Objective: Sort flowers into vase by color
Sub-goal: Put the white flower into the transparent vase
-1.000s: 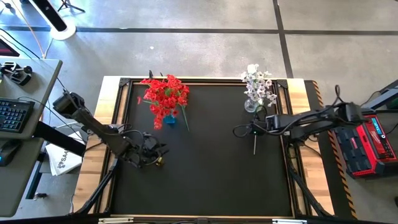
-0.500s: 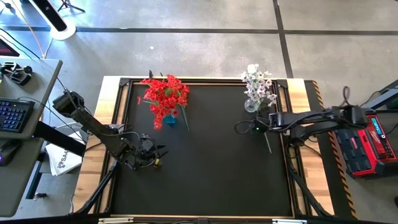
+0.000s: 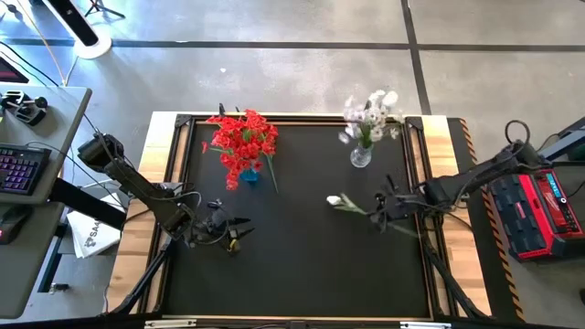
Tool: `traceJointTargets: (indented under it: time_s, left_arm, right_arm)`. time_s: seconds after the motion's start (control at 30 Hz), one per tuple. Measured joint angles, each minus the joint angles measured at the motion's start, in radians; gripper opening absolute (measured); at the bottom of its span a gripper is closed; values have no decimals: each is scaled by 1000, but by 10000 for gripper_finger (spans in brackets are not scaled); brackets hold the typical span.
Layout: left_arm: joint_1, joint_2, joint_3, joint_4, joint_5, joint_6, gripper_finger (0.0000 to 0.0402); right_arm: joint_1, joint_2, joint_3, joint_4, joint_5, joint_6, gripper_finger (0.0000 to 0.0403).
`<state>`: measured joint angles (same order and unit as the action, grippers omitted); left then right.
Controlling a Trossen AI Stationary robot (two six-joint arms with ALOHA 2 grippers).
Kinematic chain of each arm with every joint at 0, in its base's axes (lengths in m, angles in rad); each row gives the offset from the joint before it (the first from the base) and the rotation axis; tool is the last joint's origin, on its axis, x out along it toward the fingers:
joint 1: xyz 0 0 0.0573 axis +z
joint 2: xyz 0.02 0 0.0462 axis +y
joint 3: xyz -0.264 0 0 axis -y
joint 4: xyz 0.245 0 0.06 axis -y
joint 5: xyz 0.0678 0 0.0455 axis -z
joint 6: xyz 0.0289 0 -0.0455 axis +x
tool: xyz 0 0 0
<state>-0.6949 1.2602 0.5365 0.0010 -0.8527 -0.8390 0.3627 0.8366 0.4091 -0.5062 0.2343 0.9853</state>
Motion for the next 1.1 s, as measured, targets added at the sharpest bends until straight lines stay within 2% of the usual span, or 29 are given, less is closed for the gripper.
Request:
traceJointTargets:
  time_s: [0.1, 0.23, 0.33, 0.43, 0.6, 0.7, 0.83, 0.9, 1.0, 1.1]
  left_arm:
    - [1, 0, 0, 64, 0, 96, 135]
    - [1, 11, 0, 144, 0, 210, 135]
    - [1, 33, 0, 209, 0, 282, 135]
    - [1, 66, 0, 267, 0, 328, 135]
    - [23, 121, 0, 331, 12, 362, 135]
    - [49, 143, 0, 352, 31, 361, 135]
    - [85, 153, 1, 367, 68, 361, 135]
    - [101, 153, 1, 368, 91, 349, 135]
    - [116, 153, 1, 371, 121, 343, 135]
    - [120, 153, 1, 371, 144, 343, 135]
  right_arm:
    - [90, 42, 0, 213, 136, -120, 0]
    - [181, 142, 1, 535, 389, -383, 0]
    - [205, 219, 1, 721, 451, -519, 0]
    - [190, 284, 2, 768, 390, -511, 0]
    - [125, 386, 26, 728, 77, -510, 1]
    - [82, 446, 116, 572, -60, -534, 15]
    - [29, 560, 257, 251, -89, -585, 76]
    - [6, 623, 325, 148, -89, -625, 113]
    - [-22, 725, 402, 61, -150, -700, 159]
    - [-36, 816, 468, 58, -222, -767, 178]
